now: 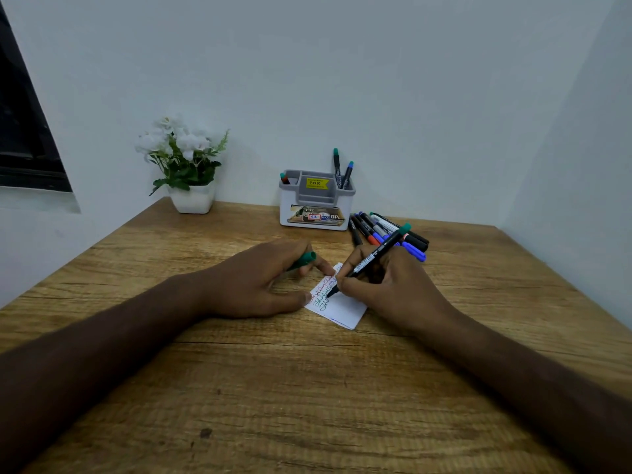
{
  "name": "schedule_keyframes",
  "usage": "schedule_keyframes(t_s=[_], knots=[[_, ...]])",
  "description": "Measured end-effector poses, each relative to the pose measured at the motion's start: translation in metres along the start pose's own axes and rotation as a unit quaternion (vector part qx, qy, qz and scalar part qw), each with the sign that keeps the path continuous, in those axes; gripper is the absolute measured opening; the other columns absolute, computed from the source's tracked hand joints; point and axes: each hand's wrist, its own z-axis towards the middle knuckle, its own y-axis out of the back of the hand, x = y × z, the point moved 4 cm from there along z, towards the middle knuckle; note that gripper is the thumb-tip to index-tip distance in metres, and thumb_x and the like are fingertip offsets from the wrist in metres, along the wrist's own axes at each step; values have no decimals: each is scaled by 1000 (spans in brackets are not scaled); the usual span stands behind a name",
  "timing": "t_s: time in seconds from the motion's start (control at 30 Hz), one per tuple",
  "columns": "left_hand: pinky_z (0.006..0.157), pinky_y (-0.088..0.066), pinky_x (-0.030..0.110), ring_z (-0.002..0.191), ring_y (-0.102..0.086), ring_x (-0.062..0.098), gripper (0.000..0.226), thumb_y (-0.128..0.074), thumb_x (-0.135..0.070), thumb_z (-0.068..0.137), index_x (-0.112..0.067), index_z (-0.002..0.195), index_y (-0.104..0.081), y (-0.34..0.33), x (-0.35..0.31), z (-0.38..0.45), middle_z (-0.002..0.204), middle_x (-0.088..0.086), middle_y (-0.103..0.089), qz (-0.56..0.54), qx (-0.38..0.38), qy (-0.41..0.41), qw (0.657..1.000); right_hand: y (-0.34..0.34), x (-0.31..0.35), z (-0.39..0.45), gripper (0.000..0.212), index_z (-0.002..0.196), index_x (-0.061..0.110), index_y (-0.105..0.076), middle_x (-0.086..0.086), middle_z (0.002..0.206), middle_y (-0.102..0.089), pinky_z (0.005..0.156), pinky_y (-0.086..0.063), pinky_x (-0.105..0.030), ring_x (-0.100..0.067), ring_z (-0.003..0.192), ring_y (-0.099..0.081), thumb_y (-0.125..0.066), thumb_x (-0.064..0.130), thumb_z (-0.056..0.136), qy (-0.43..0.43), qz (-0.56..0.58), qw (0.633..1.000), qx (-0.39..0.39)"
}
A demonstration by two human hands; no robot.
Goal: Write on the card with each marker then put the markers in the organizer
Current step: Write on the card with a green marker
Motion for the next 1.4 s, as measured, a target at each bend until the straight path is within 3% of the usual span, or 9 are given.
schedule_keyframes(t_s=[0.1,0.23,0.4,0.6,0.7,0.9,1.0,1.13,1.4], knots=[[81,-40,16,105,-52,-6,31,-71,-38,101,-55,113,-48,0,0,0,110,-40,-51,-3,3,5,1000,1,-2,1,10,82,27,-77,2,88,-81,76,-60,-48,-14,86,-74,-78,22,90,2,4,1000,4],[80,-37,12,104,-51,-10,35,-72,-33,101,-55,103,-45,0,0,0,111,-50,-48,1,2,-1,1000,2,-2,1,12,82,27,-76,3,84,-80,62,-52,-24,2,70,-66,-79,19,91,10,9,1000,6],[79,-39,15,100,-52,-3,34,-70,-41,100,-60,102,-42,-1,3,0,105,-36,-51,6,2,1,1000,2,-2,2,7,84,27,-77,-2,85,-80,72,-58,-56,-16,76,-69,-78,23,90,-2,10,1000,-4],[84,-46,27,110,-56,4,20,-68,-41,101,-34,113,-54,-2,6,0,122,-28,-59,-9,16,4,1000,2,-4,3,4,86,28,-78,1,87,-80,75,-60,-56,-22,84,-74,-80,31,87,-15,9,1000,-11],[84,-49,32,108,-56,5,20,-67,-46,101,-42,106,-48,-2,6,0,121,-20,-61,1,17,-1,1000,3,-7,4,5,90,26,-78,1,91,-81,78,-62,-58,-23,90,-75,-80,30,88,-24,0,1000,-11],[84,-46,26,105,-54,0,20,-70,-39,101,-37,105,-51,-2,8,0,115,-30,-58,5,9,-3,1000,2,-6,4,46,92,25,-77,-2,89,-79,76,-62,-60,-29,88,-74,-70,59,63,-21,-2,1000,-19],[81,-41,17,108,-52,-6,25,-70,-37,101,-23,119,-59,-1,11,1,114,-52,-48,10,9,-2,1000,3,-9,6,38,91,25,-78,-3,86,-79,76,-61,-59,-30,87,-75,-73,55,67,-24,0,999,-23],[81,-42,16,107,-52,-6,35,-70,-37,101,-15,127,-61,-3,14,1,110,-56,-46,24,10,4,1000,4,-11,9,10,92,23,-77,-1,87,-79,76,-62,-46,-21,86,-75,-79,30,86,-31,5,999,-23],[88,-53,39,111,-57,5,49,-60,-60,95,-25,129,-58,-2,15,0,119,-26,-59,37,21,37,998,5,-9,6,1,92,23,-77,0,81,-79,68,-60,-30,-4,72,-72,-78,22,91,-32,5,999,-35]])
